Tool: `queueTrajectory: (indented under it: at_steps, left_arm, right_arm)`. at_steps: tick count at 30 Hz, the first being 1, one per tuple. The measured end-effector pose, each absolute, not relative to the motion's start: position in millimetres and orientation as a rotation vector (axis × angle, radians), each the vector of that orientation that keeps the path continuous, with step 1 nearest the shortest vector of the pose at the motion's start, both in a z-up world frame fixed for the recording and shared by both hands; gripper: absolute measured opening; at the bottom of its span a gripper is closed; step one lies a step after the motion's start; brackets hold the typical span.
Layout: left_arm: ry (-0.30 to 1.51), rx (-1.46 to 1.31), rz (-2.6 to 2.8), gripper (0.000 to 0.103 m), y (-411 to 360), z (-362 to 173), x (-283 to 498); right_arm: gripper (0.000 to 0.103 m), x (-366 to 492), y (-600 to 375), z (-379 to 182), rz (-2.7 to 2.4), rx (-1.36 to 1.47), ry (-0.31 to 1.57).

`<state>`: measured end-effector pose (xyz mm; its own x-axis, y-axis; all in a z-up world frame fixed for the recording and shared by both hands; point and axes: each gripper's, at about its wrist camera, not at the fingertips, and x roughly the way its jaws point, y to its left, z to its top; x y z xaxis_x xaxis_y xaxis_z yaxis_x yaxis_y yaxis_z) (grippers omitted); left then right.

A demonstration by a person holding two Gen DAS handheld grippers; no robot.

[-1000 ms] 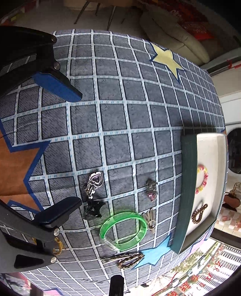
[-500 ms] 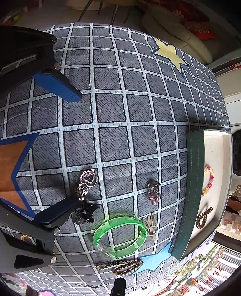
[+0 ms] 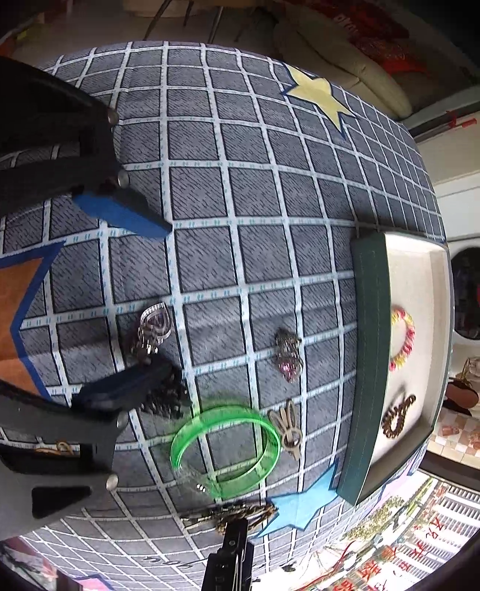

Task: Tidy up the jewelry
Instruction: 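Grasp the silver heart charm with the left tool while the right tool grasps the tan braided bracelet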

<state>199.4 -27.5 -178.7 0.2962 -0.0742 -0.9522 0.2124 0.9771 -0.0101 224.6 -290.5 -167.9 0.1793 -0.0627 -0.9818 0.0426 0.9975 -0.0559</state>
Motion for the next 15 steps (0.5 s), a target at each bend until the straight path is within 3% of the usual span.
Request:
queueTrajectory:
  at_steps: [4, 10, 11, 15]
  left_arm:
    - [1.245, 0.142, -0.226, 0.046, -36, -175, 199]
    - [1.251, 0.112, -0.231, 0.045, -40, -174, 201]
    - [1.25, 0.1, -0.231, 0.044, -37, -172, 201]
    - [1.248, 0.048, -0.227, 0.043, -27, -167, 195]
  right_arm:
    - [0.057, 225, -287, -166, -0.054, -0.036, 1.387]
    - [0.024, 226, -279, -164, -0.038, -0.056, 1.386]
    - [0.011, 225, -273, -163, -0.037, -0.062, 1.384]
    - [0.007, 220, -264, -161, -0.046, -0.03, 1.376]
